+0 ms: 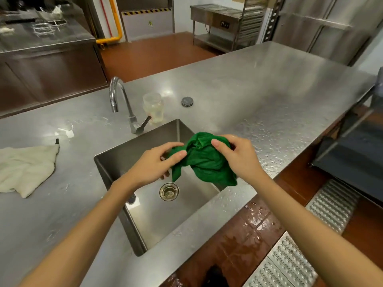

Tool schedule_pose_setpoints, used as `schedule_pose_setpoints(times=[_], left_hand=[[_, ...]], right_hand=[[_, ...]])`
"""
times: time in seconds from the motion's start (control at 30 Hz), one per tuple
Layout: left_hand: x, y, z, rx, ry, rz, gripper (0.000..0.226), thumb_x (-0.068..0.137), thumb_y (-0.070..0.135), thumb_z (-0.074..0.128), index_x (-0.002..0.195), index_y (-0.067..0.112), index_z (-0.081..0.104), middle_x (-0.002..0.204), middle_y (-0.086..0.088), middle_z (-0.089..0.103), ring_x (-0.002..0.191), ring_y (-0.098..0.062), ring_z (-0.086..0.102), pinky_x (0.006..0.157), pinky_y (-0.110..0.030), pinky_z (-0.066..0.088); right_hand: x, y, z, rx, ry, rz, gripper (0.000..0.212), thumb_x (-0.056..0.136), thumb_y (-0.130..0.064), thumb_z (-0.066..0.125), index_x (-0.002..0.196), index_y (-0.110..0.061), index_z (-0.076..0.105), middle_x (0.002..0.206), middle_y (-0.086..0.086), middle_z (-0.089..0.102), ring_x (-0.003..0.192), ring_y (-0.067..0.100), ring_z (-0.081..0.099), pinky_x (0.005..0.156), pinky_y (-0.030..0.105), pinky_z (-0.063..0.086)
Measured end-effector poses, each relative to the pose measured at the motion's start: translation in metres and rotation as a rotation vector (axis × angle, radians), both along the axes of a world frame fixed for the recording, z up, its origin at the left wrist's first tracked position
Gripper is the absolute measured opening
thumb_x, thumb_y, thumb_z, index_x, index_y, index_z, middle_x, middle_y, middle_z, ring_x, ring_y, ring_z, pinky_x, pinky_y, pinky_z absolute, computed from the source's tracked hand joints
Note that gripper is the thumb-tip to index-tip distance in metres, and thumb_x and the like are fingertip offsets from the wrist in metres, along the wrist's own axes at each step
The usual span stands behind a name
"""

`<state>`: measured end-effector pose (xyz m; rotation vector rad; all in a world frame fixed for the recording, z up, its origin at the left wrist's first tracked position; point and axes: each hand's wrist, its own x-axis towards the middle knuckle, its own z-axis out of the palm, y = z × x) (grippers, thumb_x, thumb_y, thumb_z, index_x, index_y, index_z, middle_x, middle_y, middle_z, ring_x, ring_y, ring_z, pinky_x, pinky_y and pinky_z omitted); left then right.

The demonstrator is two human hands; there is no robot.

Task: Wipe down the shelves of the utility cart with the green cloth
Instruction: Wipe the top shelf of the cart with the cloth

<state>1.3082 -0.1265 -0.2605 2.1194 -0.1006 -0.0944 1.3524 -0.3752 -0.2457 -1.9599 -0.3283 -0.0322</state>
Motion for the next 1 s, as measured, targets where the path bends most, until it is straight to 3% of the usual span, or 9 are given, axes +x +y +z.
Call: schedule_pose_setpoints(times=[0.13,0.2,0.27,0.4,0.57,0.73,0.87,0.93,1.0], left_hand=[[0.007,-0.031,0.001,0.134,-0.072,-0.111,0.061,0.078,0.072,0.064,0.132,0.045,0.056,0.121,0.013,0.066,0.094,-0.004,0.067,0.077,-0.023,0.056],[0.012,-0.054,0.002,0.201,-0.138,-0.177,0.074,0.076,0.075,0.064,0.14,0.041,0.051,0.127,0.017,0.062,0.113,-0.001,0.057,0.098,-0.03,0.05],[0.019,-0.082,0.004,0.21,-0.176,-0.225,0.082,0.077,0.072,0.066,0.147,0.035,0.043,0.133,0.013,0.06,0.124,-0.007,0.054,0.106,-0.035,0.046],[0.035,-0.147,0.014,0.089,-0.325,-0.225,0.056,0.08,0.059,0.074,0.129,0.038,0.059,0.114,0.022,0.068,0.109,0.006,0.061,0.093,-0.02,0.049],[0.062,-0.239,0.026,-0.014,-0.347,-0.285,0.022,0.084,0.037,0.078,0.102,0.03,0.067,0.091,0.015,0.072,0.087,0.001,0.067,0.076,-0.022,0.051],[0.092,-0.338,0.036,0.006,-0.344,-0.383,0.029,0.079,0.044,0.074,0.092,0.018,0.069,0.085,0.004,0.07,0.084,-0.013,0.066,0.076,-0.039,0.053],[0.122,-0.413,0.045,0.035,-0.302,-0.524,0.021,0.074,0.029,0.087,0.073,0.037,0.067,0.068,0.018,0.068,0.068,0.002,0.064,0.062,-0.019,0.047],[0.131,-0.447,0.052,0.046,-0.32,-0.597,0.017,0.081,0.026,0.081,0.081,0.04,0.071,0.074,0.021,0.071,0.071,0.004,0.066,0.065,-0.017,0.049],[0.137,-0.481,0.055,0.024,-0.316,-0.643,0.017,0.091,0.028,0.071,0.106,0.037,0.073,0.086,0.013,0.077,0.081,-0.004,0.072,0.071,-0.026,0.055]], right_hand=[[-0.008,-0.03,0.003,-0.003,-0.029,-0.013,0.013,0.094,-0.037,0.063,0.081,-0.034,0.068,0.073,-0.022,0.068,0.072,-0.005,0.064,0.059,0.006,0.043],[-0.011,-0.048,0.005,0.004,-0.049,-0.022,0.013,0.095,-0.035,0.063,0.084,-0.034,0.069,0.077,-0.02,0.07,0.074,-0.004,0.065,0.062,0.008,0.044],[-0.013,-0.068,0.008,0.022,-0.06,-0.036,0.013,0.095,-0.034,0.063,0.093,-0.029,0.074,0.085,-0.015,0.073,0.081,0.0,0.068,0.069,0.014,0.05],[-0.012,-0.113,0.011,0.017,-0.08,-0.042,0.017,0.094,-0.032,0.064,0.104,-0.026,0.076,0.094,-0.017,0.075,0.09,-0.002,0.069,0.077,0.014,0.05],[-0.008,-0.195,0.014,-0.127,-0.237,-0.218,0.025,0.094,-0.041,0.061,0.113,-0.028,0.073,0.101,-0.016,0.074,0.092,-0.005,0.066,0.077,0.01,0.047],[0.0,-0.293,0.018,-0.112,-0.334,-0.343,0.016,0.088,-0.039,0.071,0.101,-0.03,0.076,0.094,-0.019,0.073,0.09,-0.004,0.067,0.077,0.014,0.05],[0.004,-0.372,0.019,-0.088,-0.356,-0.437,0.015,0.076,-0.036,0.082,0.087,-0.027,0.077,0.089,-0.014,0.072,0.086,0.006,0.068,0.077,0.027,0.054],[0.006,-0.408,0.019,-0.074,-0.313,-0.485,0.02,0.072,-0.039,0.084,0.084,-0.024,0.078,0.085,-0.01,0.072,0.081,0.009,0.068,0.074,0.032,0.055],[0.009,-0.441,0.02,-0.079,-0.266,-0.524,0.021,0.069,-0.045,0.084,0.081,-0.028,0.077,0.082,-0.01,0.072,0.078,0.009,0.067,0.072,0.033,0.056]])
